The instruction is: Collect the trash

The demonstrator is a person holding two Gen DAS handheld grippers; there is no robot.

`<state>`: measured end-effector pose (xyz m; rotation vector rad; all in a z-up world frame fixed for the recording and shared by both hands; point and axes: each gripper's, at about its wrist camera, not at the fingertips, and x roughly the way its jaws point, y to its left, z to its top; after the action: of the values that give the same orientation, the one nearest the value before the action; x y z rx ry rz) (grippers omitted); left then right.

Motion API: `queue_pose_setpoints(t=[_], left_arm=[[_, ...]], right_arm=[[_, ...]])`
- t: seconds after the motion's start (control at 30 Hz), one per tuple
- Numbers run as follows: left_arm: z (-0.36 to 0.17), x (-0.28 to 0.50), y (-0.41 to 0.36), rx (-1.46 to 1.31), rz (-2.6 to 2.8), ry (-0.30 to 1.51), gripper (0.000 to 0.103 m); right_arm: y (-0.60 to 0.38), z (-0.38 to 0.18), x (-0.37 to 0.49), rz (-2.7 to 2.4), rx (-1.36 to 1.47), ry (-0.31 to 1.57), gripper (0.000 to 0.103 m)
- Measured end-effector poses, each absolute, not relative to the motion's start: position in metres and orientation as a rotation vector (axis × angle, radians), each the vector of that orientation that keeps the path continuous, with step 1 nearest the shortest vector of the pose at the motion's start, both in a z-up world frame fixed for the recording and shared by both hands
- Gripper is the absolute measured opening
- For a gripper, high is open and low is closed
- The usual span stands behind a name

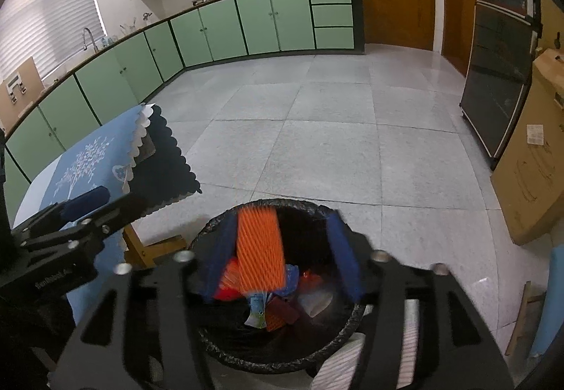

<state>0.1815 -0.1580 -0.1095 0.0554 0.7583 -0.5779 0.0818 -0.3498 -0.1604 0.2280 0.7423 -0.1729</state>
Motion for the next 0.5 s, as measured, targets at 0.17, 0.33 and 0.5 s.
queue_pose_setpoints(t=[0.17,0.33,0.5], left_arm=[[-0.097,0.182,-0.142,0.040,-0.552,0.734,0.080],[-0.082,0.178,-0.124,0.028,-0.529,0.711,0.085],[-0.063,0.169,-0.102,0.017,-0.491,0.692,0.094]], right_arm=[[-0.349,-0.153,0.078,-0.173,0.237,0.710,0.092],[-0.342,-0.145,0.074,-0.139,0.253,0.705,0.094],[-0.325,-0.130,0.067,-0.093,0.254,0.687,0.096]])
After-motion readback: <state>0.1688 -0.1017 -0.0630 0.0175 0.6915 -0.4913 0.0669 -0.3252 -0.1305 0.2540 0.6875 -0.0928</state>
